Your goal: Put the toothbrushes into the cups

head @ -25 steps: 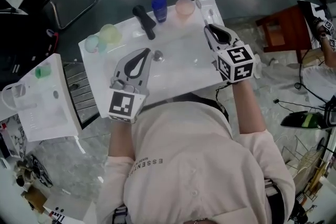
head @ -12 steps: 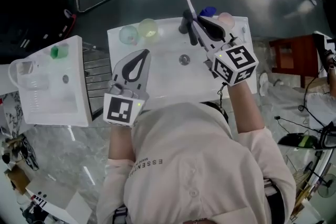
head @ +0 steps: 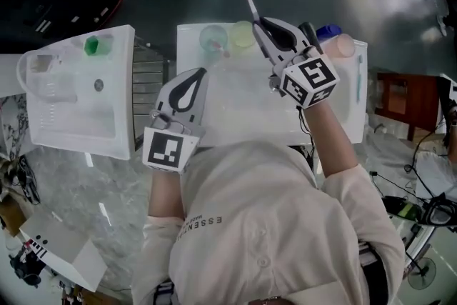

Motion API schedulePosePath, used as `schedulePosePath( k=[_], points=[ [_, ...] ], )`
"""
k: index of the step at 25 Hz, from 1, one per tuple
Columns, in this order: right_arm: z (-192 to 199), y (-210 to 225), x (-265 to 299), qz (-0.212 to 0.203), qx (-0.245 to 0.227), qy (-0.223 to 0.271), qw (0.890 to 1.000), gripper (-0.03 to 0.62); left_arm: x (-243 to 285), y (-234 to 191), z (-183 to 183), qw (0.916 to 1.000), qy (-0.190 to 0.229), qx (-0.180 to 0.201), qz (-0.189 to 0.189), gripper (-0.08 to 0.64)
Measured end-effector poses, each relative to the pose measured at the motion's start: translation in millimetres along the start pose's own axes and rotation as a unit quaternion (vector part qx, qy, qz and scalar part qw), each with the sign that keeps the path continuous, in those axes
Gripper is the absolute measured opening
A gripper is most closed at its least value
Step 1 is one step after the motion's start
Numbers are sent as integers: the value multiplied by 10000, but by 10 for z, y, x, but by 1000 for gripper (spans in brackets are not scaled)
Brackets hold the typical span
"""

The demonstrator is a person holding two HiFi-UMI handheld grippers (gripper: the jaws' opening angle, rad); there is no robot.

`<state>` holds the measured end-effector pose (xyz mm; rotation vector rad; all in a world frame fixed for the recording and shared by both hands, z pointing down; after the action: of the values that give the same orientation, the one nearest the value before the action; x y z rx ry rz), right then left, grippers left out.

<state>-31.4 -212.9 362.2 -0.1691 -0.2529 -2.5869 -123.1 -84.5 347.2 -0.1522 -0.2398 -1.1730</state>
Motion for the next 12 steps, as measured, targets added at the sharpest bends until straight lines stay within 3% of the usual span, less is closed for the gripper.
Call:
schedulePosePath(
  k=[6,12],
  points=[
    [283,0,398,-87,140,-73,9998,60,-81,-274,204,9995,-181,-229,-110,2],
    [535,-38,503,11,-272,-437,9987,60,-164,-421,329,9989,-254,-325,-209,2]
  ],
)
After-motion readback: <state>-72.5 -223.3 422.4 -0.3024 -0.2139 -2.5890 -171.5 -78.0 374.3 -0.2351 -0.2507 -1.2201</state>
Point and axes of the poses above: the fingertips, and each gripper's own axes: x forward along the fingers, y to its right, z out of its underside, the point moved 1 cm from there along -x, backward along the fingers, and after that the axes turned 2 degrees about -z, right-handed, at the moved point
